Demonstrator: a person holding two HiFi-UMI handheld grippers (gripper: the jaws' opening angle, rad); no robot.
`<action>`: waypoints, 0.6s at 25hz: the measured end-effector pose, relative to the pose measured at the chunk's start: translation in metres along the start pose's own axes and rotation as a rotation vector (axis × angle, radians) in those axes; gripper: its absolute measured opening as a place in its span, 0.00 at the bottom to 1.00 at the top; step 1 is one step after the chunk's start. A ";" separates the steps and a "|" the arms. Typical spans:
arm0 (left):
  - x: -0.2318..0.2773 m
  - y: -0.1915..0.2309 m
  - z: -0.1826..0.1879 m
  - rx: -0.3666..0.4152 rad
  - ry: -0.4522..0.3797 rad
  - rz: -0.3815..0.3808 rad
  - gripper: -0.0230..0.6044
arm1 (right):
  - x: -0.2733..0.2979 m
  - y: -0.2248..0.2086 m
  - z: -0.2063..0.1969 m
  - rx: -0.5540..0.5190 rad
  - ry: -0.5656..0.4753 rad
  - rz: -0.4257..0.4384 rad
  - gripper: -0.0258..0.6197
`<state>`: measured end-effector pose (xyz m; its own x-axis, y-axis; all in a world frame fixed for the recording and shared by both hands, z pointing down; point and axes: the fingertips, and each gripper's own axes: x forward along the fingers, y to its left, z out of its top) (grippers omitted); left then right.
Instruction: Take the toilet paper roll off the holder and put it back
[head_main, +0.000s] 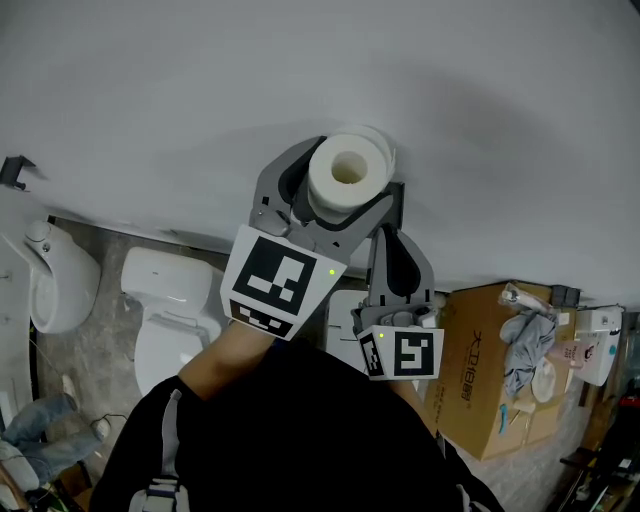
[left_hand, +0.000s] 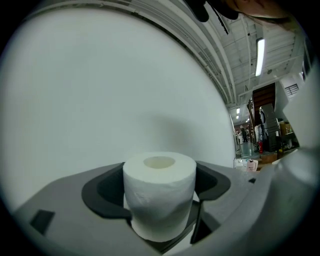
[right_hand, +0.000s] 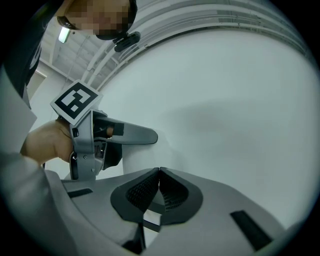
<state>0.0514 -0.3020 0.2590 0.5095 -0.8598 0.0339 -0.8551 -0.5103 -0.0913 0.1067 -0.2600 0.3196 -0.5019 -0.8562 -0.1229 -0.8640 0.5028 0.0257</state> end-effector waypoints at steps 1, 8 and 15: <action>-0.003 0.002 0.001 0.003 -0.003 0.005 0.66 | 0.001 0.002 0.001 0.000 -0.002 0.001 0.08; -0.027 0.016 0.006 0.012 -0.013 0.042 0.66 | 0.003 0.009 0.007 -0.007 -0.018 0.002 0.08; -0.051 0.032 0.006 -0.003 -0.005 0.105 0.66 | 0.006 0.019 0.010 0.002 -0.023 0.014 0.08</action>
<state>-0.0016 -0.2741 0.2485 0.4177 -0.9084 0.0191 -0.9040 -0.4176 -0.0913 0.0882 -0.2546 0.3098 -0.5126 -0.8461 -0.1458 -0.8570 0.5147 0.0260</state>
